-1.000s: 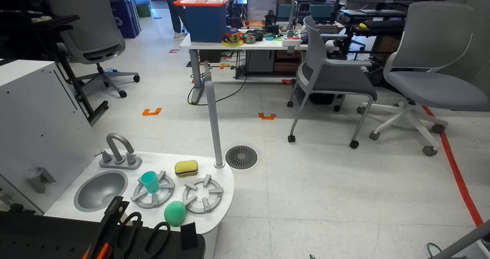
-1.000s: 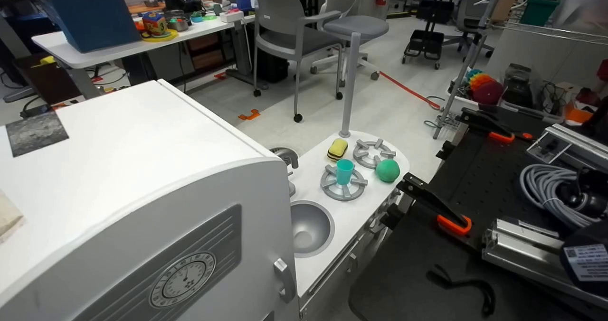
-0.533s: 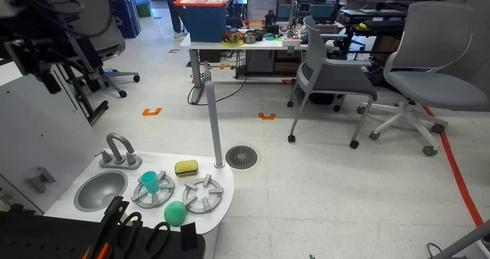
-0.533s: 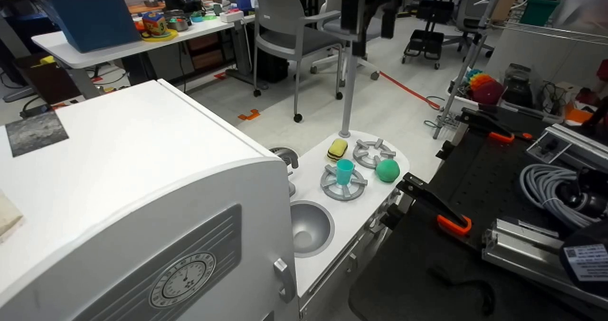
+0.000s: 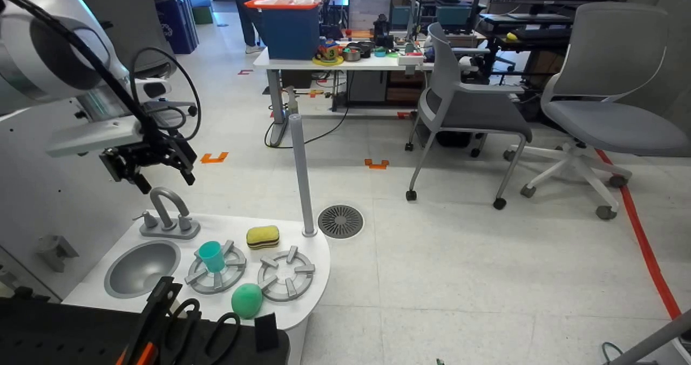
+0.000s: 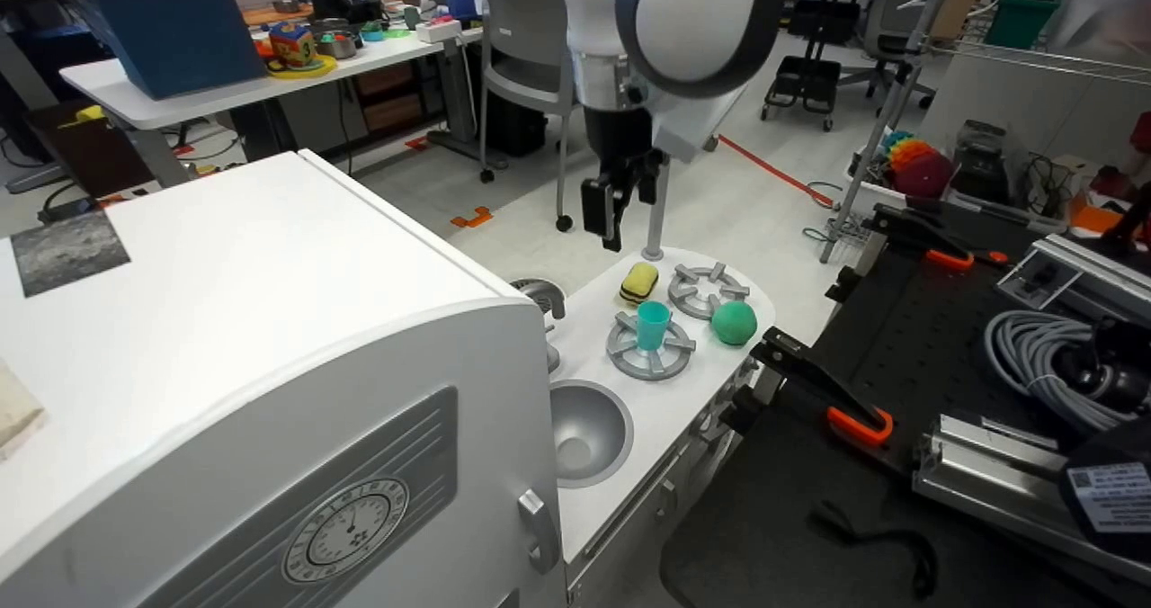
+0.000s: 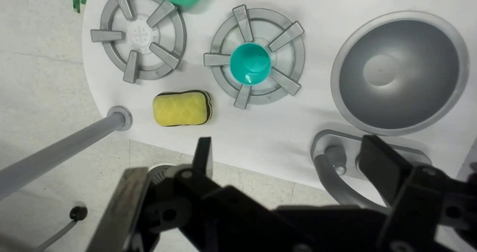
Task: Move the faucet to the center of the sink.
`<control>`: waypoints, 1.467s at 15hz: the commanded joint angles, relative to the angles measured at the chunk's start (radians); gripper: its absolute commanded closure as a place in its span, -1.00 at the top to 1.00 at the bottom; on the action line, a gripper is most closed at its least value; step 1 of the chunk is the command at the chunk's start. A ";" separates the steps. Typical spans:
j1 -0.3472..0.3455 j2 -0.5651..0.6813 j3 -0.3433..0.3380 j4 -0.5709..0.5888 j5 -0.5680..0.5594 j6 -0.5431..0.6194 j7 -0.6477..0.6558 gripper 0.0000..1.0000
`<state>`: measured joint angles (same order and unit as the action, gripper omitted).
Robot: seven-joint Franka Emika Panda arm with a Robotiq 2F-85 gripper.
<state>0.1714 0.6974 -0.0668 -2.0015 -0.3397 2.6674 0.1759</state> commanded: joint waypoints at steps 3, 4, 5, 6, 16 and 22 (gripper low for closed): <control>0.075 0.198 -0.051 0.122 -0.064 0.120 -0.085 1.00; 0.078 0.218 -0.043 0.130 -0.057 0.132 -0.105 1.00; 0.082 0.238 -0.038 0.140 -0.055 0.155 -0.130 1.00; 0.096 0.258 -0.045 0.153 -0.062 0.181 -0.146 1.00; 0.090 0.422 -0.035 0.348 -0.044 0.345 -0.328 1.00; 0.092 0.457 0.008 0.355 -0.042 0.331 -0.373 1.00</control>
<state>0.2710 1.1374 -0.0884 -1.6553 -0.3844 2.9905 -0.1623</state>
